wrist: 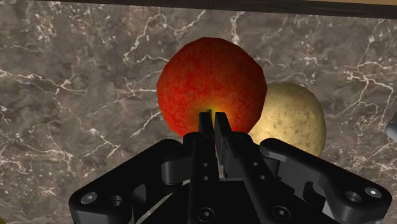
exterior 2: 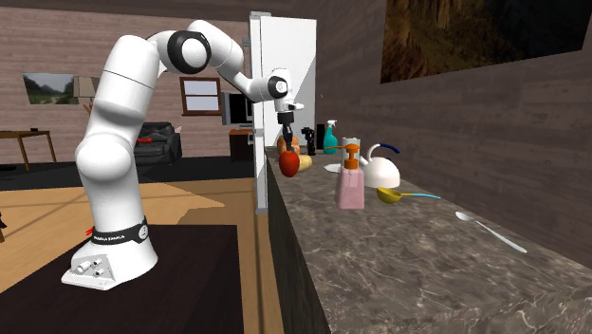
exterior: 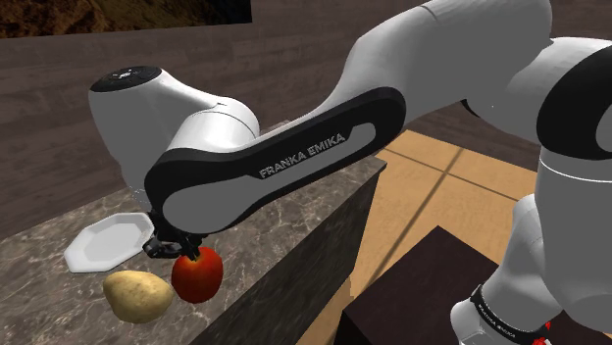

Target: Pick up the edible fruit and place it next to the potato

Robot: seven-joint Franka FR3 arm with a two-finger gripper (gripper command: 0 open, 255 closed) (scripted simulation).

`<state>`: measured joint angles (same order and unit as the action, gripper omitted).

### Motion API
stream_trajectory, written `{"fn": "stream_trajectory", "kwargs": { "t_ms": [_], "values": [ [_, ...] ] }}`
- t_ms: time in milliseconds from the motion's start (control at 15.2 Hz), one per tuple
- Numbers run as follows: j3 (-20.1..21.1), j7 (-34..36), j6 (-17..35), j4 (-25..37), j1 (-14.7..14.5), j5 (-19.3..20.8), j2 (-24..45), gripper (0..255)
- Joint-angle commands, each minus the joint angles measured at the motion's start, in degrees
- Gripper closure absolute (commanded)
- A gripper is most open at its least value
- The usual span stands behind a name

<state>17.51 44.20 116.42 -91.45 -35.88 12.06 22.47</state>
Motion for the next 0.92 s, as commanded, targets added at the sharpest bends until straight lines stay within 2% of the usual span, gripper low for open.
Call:
{"fn": "stream_trajectory", "kwargs": {
  "t_ms": [0, 66, 132, 462, 726, 858],
  "values": [
    [0.0, 0.0, 0.02, 0.0, 0.0, 0.0, 0.0, 255],
    [0.0, 0.0, 0.02, 0.0, 0.0, 0.0, 0.0, 255],
    [0.0, 0.0, 0.02, -0.01, 0.0, 0.0, -0.01, 0],
    [0.0, 0.0, 0.03, -0.01, 0.0, 0.0, -0.01, 0],
    [0.49, -0.66, -6.23, 4.28, -0.17, -0.95, -2.09, 0],
    [0.49, -0.66, -6.23, 4.27, -0.17, -0.95, -2.09, 0]
  ]
}}
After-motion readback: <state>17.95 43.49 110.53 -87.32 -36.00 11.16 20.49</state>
